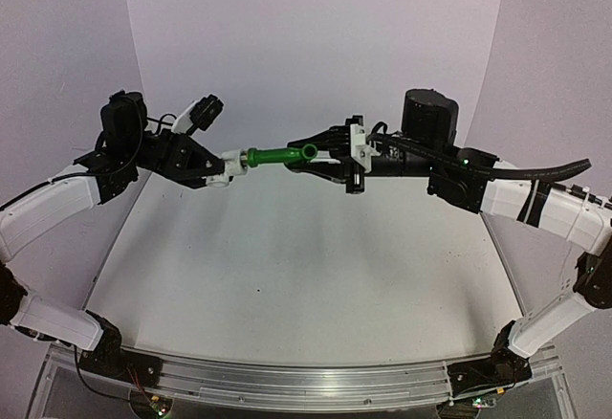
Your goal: Install the water faucets
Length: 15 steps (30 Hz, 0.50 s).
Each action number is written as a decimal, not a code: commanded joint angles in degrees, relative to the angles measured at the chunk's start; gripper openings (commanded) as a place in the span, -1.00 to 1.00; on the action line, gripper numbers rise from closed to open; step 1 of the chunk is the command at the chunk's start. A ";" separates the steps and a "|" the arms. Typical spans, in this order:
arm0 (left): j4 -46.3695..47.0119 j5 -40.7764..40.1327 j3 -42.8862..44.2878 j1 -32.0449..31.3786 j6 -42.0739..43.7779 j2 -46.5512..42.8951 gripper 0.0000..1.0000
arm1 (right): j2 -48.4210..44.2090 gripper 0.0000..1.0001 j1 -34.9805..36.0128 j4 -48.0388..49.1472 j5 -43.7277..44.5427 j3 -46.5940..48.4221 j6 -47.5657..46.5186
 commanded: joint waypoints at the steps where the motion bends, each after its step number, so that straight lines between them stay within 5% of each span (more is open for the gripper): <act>1: 2.80 -2.46 3.40 -0.65 1.23 -1.26 -1.00 | 0.86 -1.00 2.34 3.19 1.88 0.90 0.27; 15: 2.79 -3.10 3.60 -0.65 2.30 -2.02 -1.00 | 0.68 -1.00 2.84 3.78 2.14 -0.39 1.00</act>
